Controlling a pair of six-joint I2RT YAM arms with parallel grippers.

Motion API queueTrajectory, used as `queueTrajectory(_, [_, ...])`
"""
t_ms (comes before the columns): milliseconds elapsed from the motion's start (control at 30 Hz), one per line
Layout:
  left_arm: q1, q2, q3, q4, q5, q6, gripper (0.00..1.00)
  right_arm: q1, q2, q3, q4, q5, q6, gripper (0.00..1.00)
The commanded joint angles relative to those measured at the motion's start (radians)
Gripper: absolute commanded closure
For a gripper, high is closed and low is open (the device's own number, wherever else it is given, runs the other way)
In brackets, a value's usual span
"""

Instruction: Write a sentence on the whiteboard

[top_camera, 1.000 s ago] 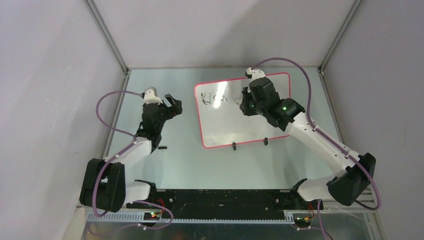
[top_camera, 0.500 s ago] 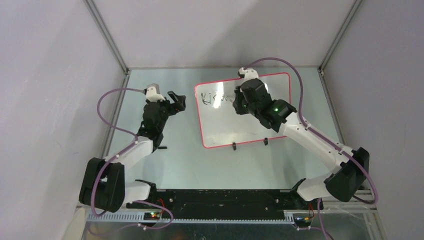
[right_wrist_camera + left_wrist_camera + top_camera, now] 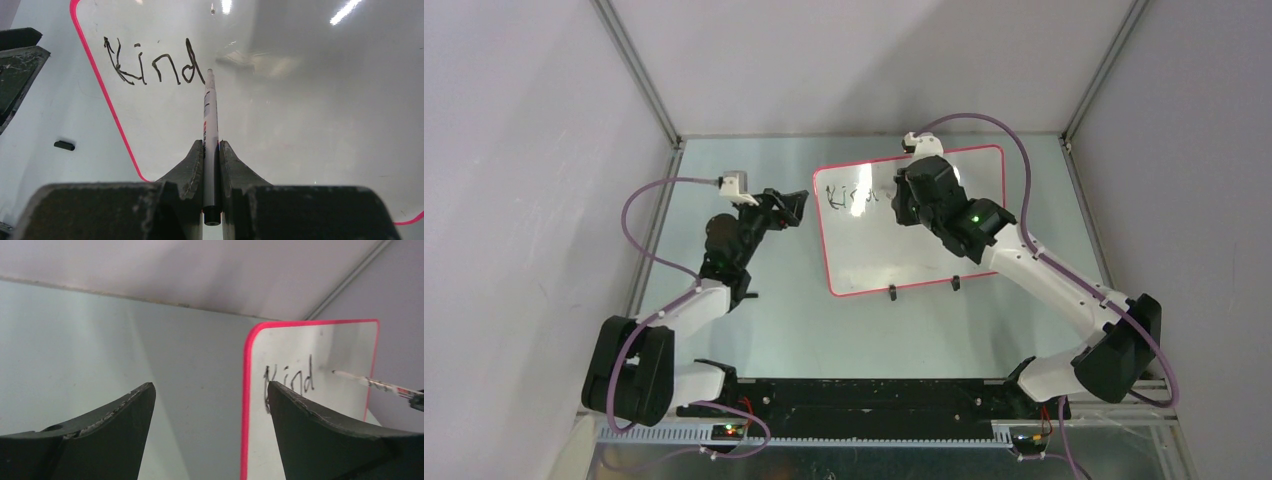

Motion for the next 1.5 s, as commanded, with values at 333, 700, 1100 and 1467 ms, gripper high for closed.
queueTrajectory(333, [-0.008, 0.059, 0.038, 0.158, 0.181, -0.047, 0.17, 0.003, 0.021, 0.03, 0.049, 0.032, -0.002, 1.0])
queueTrajectory(700, [-0.009, 0.054, 0.037, 0.142, 0.17, -0.034, 0.18, 0.003, 0.057, 0.067, 0.03, 0.051, -0.008, 1.0])
queueTrajectory(1100, [-0.009, 0.052, 0.032, 0.146, 0.17, -0.032, 0.18, 0.003, 0.074, 0.085, 0.025, 0.07, -0.015, 1.0])
queueTrajectory(1467, [-0.009, 0.052, 0.034, 0.146, 0.174, -0.031, 0.18, 0.002, 0.076, 0.086, 0.004, 0.066, -0.012, 1.0])
